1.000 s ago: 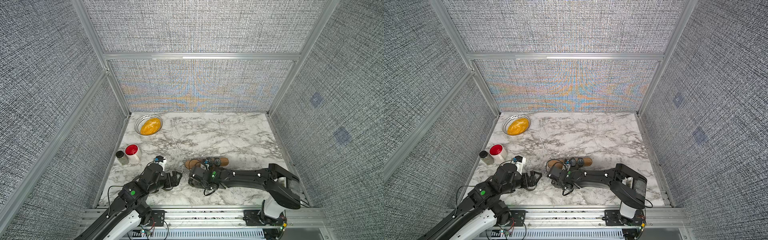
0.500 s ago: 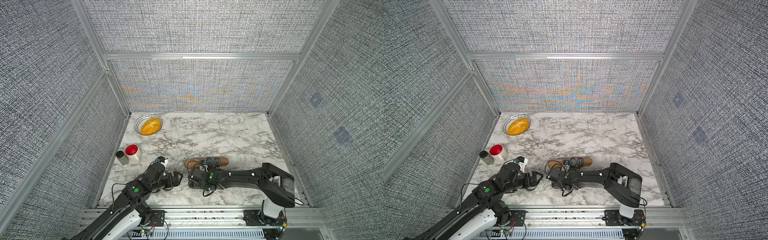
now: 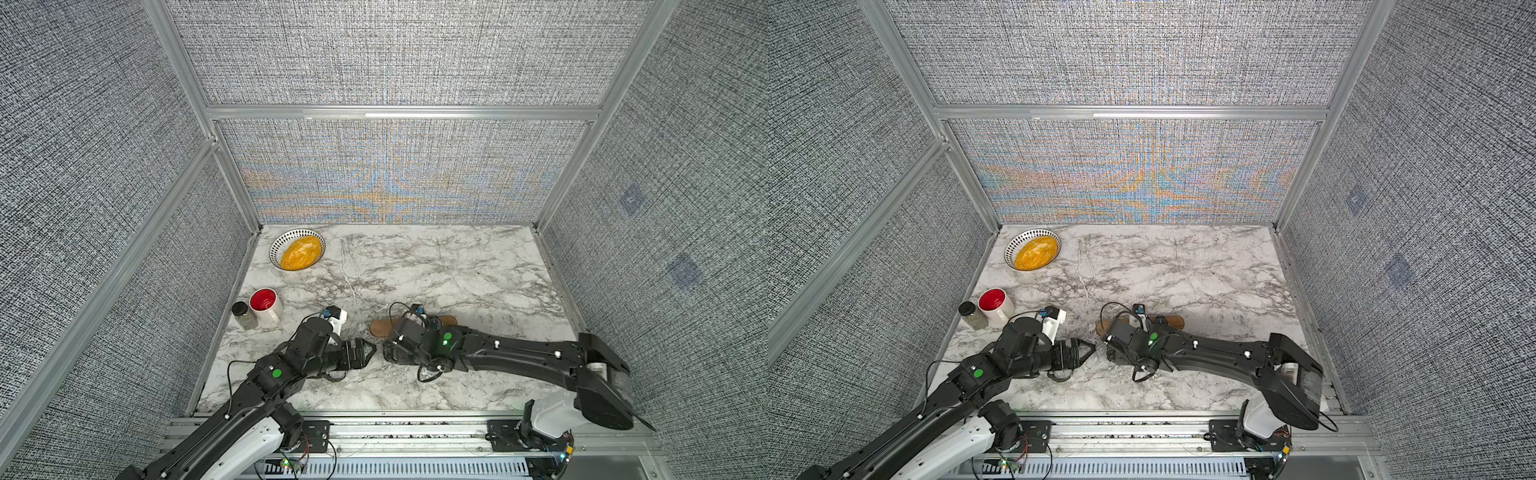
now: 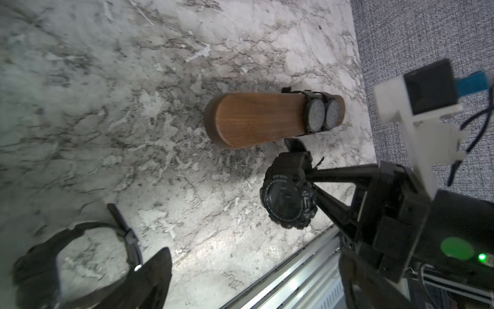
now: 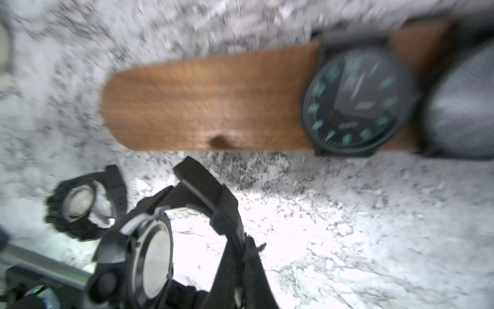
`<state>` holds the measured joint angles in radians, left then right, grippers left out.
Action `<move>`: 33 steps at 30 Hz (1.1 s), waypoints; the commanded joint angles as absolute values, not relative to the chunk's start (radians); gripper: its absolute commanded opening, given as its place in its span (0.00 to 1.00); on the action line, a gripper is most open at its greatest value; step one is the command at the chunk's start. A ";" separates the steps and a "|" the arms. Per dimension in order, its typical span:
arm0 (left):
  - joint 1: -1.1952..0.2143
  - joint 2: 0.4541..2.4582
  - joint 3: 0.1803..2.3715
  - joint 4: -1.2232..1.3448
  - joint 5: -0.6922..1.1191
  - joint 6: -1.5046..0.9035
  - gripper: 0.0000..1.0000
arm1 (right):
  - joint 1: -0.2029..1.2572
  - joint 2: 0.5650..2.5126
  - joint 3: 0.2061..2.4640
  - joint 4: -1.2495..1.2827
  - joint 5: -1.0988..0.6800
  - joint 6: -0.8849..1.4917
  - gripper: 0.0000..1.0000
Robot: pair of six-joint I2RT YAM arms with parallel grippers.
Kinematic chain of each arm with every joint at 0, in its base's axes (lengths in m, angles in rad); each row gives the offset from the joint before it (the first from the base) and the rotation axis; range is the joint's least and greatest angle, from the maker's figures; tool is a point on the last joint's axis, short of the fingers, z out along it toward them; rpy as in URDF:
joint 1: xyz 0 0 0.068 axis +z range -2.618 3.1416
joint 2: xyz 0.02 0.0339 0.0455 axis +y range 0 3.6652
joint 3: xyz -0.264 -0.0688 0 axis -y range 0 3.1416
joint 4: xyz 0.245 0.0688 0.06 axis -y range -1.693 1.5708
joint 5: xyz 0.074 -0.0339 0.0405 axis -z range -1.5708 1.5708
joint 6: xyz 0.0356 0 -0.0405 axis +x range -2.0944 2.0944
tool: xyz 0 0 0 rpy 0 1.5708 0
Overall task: Place watch on stand
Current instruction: Pick up the watch at the center of the board.
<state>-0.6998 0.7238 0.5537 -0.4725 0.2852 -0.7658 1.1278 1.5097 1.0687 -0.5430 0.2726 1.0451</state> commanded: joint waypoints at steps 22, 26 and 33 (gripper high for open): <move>-0.711 0.962 0.705 -0.245 0.533 -0.788 0.95 | 1.080 1.332 1.127 -0.580 0.247 0.890 0.00; -0.719 0.977 0.709 -0.244 0.533 -0.795 0.88 | 1.079 1.332 1.134 -0.579 0.239 0.887 0.00; -0.727 0.995 0.719 -0.239 0.537 -0.799 0.77 | 1.077 1.331 1.127 -0.568 0.221 0.894 0.00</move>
